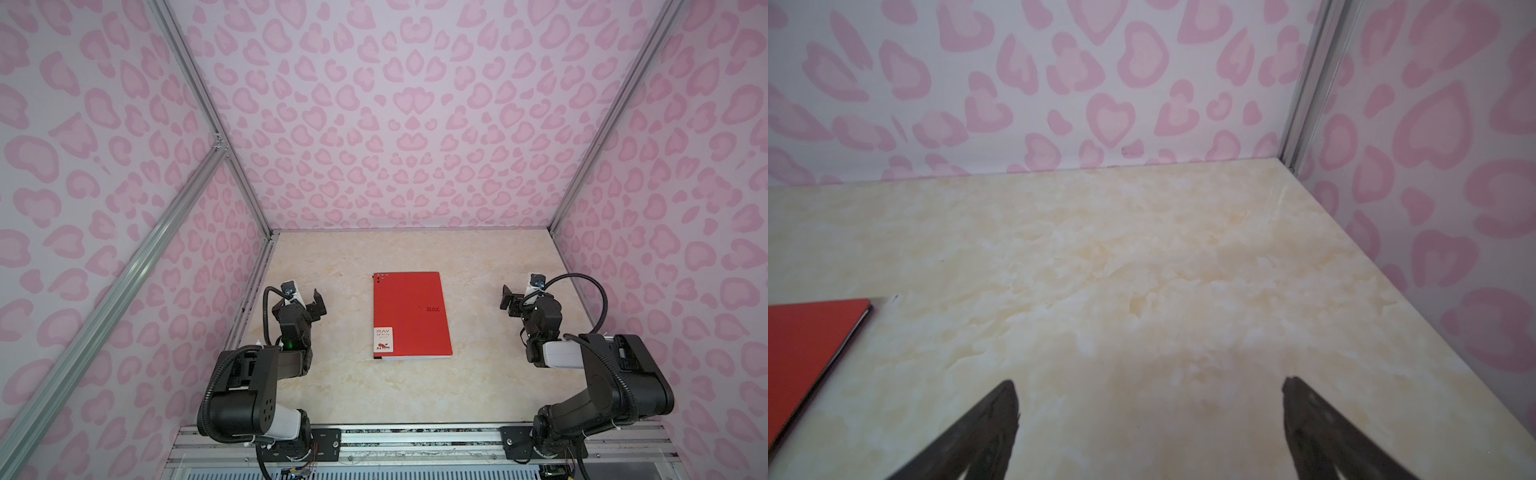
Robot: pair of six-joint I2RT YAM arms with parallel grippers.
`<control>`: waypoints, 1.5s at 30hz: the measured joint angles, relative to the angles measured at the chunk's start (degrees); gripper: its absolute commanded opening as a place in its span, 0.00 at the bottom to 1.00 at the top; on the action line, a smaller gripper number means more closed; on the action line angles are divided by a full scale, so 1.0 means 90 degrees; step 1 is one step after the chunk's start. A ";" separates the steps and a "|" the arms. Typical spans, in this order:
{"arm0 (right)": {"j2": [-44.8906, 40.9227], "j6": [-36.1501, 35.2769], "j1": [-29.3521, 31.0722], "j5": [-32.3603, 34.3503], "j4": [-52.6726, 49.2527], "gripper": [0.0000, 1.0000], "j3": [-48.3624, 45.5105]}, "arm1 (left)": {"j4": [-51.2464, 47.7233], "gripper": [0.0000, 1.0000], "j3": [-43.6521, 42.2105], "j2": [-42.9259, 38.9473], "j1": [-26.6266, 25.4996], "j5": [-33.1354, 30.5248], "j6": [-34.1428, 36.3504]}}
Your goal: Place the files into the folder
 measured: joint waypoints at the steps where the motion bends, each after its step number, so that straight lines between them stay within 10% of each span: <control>1: -0.0002 -0.0022 -0.0005 -0.0024 -0.0109 0.99 0.0010 | -0.0002 0.98 0.0005 0.0005 -0.0002 0.0000 0.0019; 45: -0.0092 -0.0296 0.0262 0.0206 -0.0333 0.99 0.0051 | -0.0046 0.98 0.0036 0.0010 -0.0192 -0.0270 0.0143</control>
